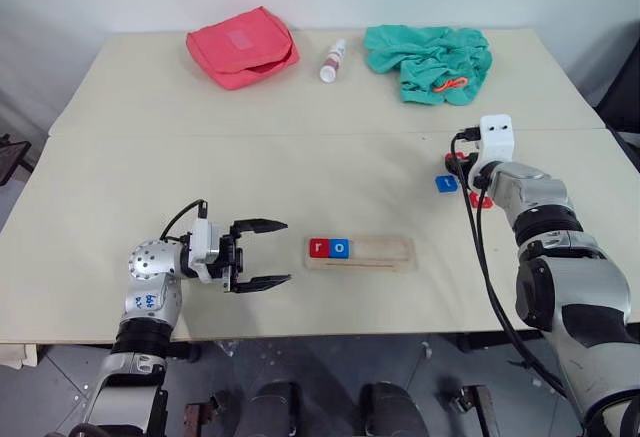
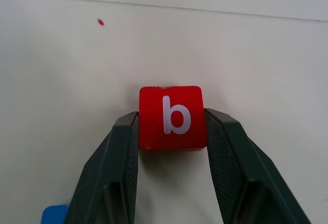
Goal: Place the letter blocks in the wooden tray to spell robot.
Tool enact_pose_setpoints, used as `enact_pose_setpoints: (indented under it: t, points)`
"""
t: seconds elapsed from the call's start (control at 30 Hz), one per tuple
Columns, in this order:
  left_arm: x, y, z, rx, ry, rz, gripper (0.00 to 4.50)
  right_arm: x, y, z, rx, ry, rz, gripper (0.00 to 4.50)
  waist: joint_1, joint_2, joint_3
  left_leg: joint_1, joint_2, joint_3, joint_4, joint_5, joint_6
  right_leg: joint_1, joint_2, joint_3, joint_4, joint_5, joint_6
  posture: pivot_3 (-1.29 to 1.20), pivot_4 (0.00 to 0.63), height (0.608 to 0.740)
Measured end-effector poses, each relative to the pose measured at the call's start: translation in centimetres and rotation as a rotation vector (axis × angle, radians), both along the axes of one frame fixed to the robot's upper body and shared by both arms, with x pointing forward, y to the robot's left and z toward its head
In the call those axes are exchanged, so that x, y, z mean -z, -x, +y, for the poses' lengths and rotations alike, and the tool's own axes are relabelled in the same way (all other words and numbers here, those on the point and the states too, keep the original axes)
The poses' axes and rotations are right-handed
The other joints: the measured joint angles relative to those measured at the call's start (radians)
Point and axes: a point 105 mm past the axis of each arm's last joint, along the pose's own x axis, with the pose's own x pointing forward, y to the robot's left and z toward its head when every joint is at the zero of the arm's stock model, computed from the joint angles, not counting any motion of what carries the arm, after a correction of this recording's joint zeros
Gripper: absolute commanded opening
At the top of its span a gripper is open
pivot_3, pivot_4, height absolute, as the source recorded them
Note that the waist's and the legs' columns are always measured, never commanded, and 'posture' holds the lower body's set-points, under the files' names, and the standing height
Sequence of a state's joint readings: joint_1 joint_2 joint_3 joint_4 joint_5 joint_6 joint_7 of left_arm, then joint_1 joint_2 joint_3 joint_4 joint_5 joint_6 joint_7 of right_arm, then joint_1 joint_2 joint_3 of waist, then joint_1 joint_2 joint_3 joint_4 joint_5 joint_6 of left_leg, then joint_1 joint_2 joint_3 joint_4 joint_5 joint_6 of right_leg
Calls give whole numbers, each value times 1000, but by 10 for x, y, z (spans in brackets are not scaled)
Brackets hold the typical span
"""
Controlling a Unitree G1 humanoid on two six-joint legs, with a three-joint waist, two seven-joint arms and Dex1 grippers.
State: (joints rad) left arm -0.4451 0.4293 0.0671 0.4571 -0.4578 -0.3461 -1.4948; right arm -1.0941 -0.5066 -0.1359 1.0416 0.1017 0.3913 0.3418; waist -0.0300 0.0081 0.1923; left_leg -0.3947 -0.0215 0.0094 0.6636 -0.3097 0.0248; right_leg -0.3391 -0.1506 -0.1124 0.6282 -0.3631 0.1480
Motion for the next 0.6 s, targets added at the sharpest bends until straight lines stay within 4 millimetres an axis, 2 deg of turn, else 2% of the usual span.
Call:
enact_pose_setpoints:
  t: [0.07,0.13,0.23,0.33,0.5,0.6]
  points:
    - [0,0,1,2,1,1,4500,-9,7,1,-22,6,-34,1462,2,0,0,-2,0,-1,1,0,0,-3,0,0,1,0,0,0,150,740]
    - [1,-2,4,-9,-1,11,4500,-11,24,5,-53,17,-50,1462,5,1,-1,-4,0,-4,2,0,0,-4,0,-1,3,0,0,0,150,740]
    - [2,-6,10,-33,-8,23,4500,4,68,17,-92,39,-21,1462,12,1,-1,-8,-1,-6,1,0,0,-7,0,-1,3,0,0,0,150,740]
    - [2,-11,13,-46,-5,29,4500,14,104,34,-121,57,7,1462,17,1,-1,-8,-1,-3,2,0,0,-7,0,0,3,0,0,0,150,740]
    - [1,-13,14,-52,-4,30,4500,12,136,50,-103,57,-73,1462,25,1,-1,-6,-1,0,3,1,-1,-6,1,2,2,0,0,0,150,740]
    - [2,-14,15,-57,-2,37,4500,32,152,48,-31,4,-6,1462,30,1,-1,-6,-1,-2,3,1,-1,-6,1,2,3,0,0,0,150,740]
